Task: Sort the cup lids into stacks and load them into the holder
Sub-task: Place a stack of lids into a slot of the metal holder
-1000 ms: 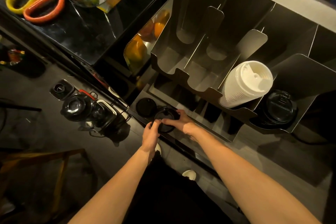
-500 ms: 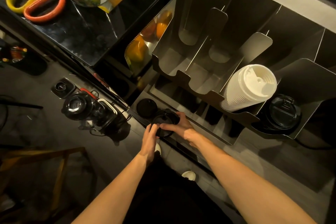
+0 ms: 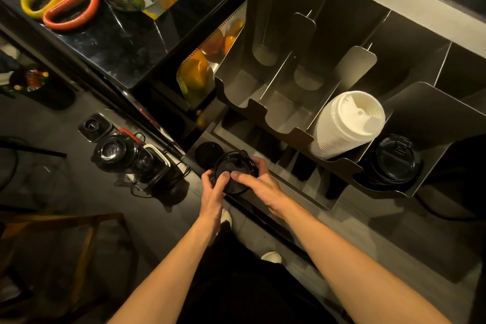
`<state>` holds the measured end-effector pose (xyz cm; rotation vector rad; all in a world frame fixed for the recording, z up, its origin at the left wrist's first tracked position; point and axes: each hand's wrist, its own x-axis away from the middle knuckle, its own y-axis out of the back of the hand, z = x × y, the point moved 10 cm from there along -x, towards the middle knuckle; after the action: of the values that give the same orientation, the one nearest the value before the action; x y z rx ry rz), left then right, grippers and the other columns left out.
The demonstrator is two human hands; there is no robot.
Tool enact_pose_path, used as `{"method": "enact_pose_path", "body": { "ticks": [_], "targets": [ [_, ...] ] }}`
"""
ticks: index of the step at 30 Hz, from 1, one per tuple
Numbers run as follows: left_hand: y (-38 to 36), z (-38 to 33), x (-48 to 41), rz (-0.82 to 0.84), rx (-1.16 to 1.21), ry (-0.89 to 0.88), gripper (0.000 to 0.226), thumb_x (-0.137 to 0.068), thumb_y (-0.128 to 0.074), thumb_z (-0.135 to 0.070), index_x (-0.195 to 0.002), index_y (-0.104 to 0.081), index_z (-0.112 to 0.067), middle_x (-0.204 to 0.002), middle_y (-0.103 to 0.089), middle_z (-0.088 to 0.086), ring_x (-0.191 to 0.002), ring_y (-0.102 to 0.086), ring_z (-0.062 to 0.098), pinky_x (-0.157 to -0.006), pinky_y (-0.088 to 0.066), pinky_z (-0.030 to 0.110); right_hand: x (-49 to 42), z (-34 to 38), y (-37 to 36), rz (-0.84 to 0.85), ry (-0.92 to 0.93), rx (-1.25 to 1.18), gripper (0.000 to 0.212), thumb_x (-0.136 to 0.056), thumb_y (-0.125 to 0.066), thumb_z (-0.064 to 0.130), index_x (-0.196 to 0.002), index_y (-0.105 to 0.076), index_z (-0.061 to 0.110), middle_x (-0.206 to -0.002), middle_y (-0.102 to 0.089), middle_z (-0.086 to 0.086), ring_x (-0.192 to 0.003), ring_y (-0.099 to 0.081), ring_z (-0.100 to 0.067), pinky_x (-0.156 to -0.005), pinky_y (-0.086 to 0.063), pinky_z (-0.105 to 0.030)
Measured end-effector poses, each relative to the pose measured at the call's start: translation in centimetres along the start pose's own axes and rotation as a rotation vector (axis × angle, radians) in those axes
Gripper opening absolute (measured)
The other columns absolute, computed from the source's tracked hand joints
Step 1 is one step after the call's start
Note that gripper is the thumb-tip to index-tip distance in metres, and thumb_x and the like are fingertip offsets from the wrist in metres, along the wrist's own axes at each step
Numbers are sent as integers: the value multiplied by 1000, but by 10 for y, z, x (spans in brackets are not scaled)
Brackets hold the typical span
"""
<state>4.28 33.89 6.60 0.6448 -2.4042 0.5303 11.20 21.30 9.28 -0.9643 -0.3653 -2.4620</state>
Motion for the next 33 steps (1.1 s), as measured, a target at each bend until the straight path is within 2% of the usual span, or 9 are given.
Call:
{"method": "enact_pose_path", "body": {
  "ticks": [5, 9, 11, 14, 17, 20, 24, 28, 33],
  "targets": [
    [-12, -34, 17, -19, -24, -127, 65, -55, -67, -68, -110, -46, -39, -115, -63, 2, -104, -62, 15, -82, -46, 27, 19, 35, 10, -21, 136, 152, 99, -73, -80, 62, -151, -26, 33, -153, -32, 0, -135, -40, -20, -86, -42, -20],
    [-20, -56, 33, -10, 37, -227, 76, -60, -72, -62, -125, -48, -30, -116, -64, 4, -107, -65, 18, -82, -52, 27, 43, 65, 20, -46, 192, 268, 99, -78, -76, 63, -155, -20, 34, -161, -20, 0, -145, -30, -29, -107, -37, -42],
    [-26, -69, 44, -3, 51, -264, 86, -63, -73, -58, -134, -46, -18, -117, -64, 7, -107, -64, 22, -84, -55, 32, 58, 80, 23, -51, 231, 279, 101, -78, -76, 60, -156, -18, 33, -161, -17, 0, -146, -28, -28, -110, -34, -41],
    [-33, -85, 62, -3, 72, -306, 76, -64, -72, -57, -130, -49, -25, -120, -64, 7, -111, -63, 23, -91, -53, 38, 82, 99, 26, -54, 308, 286, 106, -76, -76, 64, -158, -16, 32, -158, -17, 6, -146, -28, -23, -113, -31, -39],
    [-43, -101, 77, 7, 70, -354, 86, -66, -70, -58, -137, -45, -18, -124, -63, 11, -116, -62, 28, -98, -51, 49, 105, 120, 31, -89, 395, 331, 110, -72, -73, 73, -157, -17, 31, -156, -20, 8, -144, -32, -21, -118, -32, -44],
    [-59, -119, 92, 37, 77, -403, 96, -68, -72, -61, -144, -39, -13, -121, -62, 9, -122, -57, 30, -110, -43, 56, 130, 146, 40, -160, 490, 438, 107, -74, -68, 77, -156, -20, 28, -154, -23, 7, -141, -35, -19, -115, -38, -45],
    [-82, -136, 108, 69, 105, -417, 124, -60, -81, -72, -152, -30, -6, -138, -54, 22, -138, -45, 39, -118, -31, 63, 155, 174, 54, -242, 584, 579, 104, -73, -61, 83, -155, -24, 29, -153, -28, 5, -138, -39, -17, -108, -43, -39],
    [-102, -160, 116, 84, 105, -477, 94, -68, -69, -56, -141, -41, -3, -108, -66, 0, -105, -65, 15, -104, -49, 49, 167, 201, 72, -267, 621, 681, 91, -77, -61, 80, -148, -34, 31, -146, -36, 3, -130, -45, -18, -100, -45, -34],
    [-130, -172, 112, 131, 107, -434, 92, -74, -67, -57, -146, -34, -9, -121, -61, 3, -110, -66, 9, -103, -51, 37, 150, 227, 93, -193, 578, 729, 104, -57, -56, 97, -139, -44, 33, -131, -54, 5, -110, -61, -16, -92, -58, -40]
  ]
}}
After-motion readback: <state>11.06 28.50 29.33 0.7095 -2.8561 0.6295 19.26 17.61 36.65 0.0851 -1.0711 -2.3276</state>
